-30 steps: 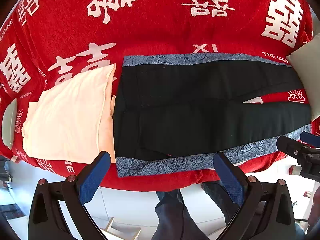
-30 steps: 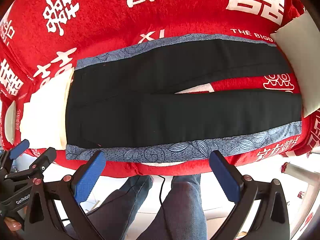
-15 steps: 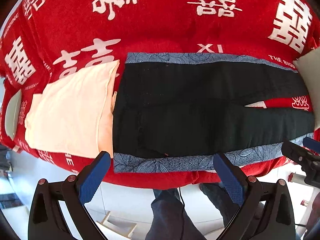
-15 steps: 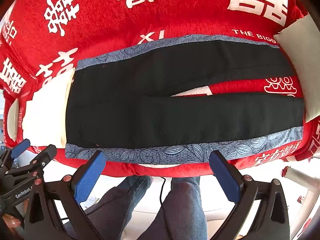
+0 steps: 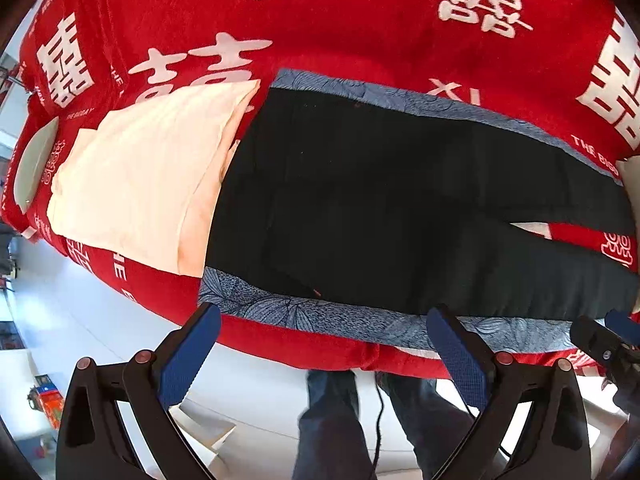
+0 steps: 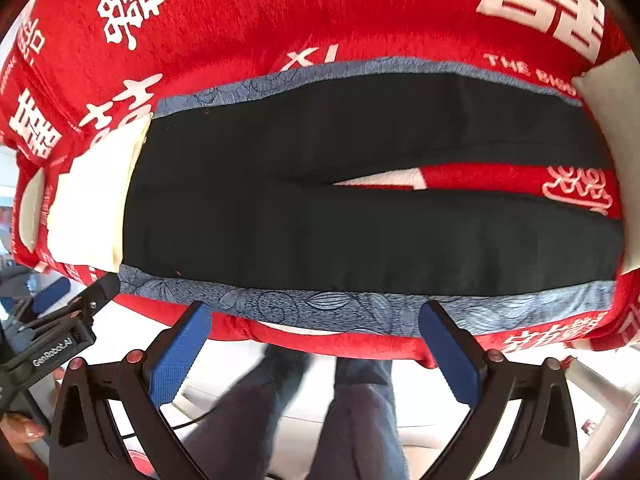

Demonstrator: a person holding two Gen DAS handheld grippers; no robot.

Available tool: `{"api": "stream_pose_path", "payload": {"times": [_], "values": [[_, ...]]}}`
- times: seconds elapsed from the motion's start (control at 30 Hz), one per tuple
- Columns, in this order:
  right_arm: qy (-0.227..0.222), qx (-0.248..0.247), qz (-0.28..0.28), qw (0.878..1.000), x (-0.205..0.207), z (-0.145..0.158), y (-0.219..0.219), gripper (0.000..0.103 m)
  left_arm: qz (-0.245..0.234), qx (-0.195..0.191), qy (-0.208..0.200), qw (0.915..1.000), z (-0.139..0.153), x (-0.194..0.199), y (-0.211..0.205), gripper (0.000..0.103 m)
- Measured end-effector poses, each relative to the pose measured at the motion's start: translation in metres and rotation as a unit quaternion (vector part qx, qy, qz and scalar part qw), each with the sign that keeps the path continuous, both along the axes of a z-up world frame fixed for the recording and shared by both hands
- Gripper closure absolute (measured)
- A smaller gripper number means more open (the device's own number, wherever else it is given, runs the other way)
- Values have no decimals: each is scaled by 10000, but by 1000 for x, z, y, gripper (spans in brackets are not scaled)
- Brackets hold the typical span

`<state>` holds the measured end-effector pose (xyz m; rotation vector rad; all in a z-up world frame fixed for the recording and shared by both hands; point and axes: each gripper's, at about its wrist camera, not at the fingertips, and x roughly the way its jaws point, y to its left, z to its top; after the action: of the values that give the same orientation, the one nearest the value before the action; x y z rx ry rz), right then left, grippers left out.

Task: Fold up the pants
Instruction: 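Lower both grippers onto the patterned waistband edge of the black trousers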

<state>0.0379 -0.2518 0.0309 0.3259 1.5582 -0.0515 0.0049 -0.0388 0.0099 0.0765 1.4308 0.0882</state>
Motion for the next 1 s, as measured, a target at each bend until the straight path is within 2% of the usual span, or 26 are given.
{"api": "stream_pose_path", "payload": {"times": [0.1,0.23,0.3,0.47,0.6,0.67,0.77,0.83,0.9,1.0], "values": [[-174,425,-262,9986,-7,-12,1,0,68,-253,-71,9996,-13,-2,14,0],[-347,1032,-516,9927,-17,-32,11,0,166,-573,54,9982,-39,-7,38,0],[-383,1373,-616,9879,-24,-46,19,0,229,-815,71,9964,-56,-11,54,0],[-309,1910,-909,9769,-45,-94,36,0,295,-1121,168,9931,-94,-23,76,0],[-243,2272,-1287,9650,-64,-130,34,3,449,-1557,235,9865,-126,-29,89,0],[-231,2403,-1596,9572,-77,-148,25,3,600,-1805,290,9813,-139,-32,94,0],[-330,2657,-2043,9416,-91,-165,6,10,906,-2260,332,9693,-156,-35,100,0],[-439,2801,-2296,9311,-98,-171,-7,11,1038,-2446,316,9635,-161,-36,103,0],[-570,3096,-2513,9153,-102,-175,-17,12,1150,-2511,289,9607,-166,-35,104,0],[-841,3449,-2645,8967,-106,-176,-24,15,1428,-2861,190,9473,-169,-28,108,0]]}}
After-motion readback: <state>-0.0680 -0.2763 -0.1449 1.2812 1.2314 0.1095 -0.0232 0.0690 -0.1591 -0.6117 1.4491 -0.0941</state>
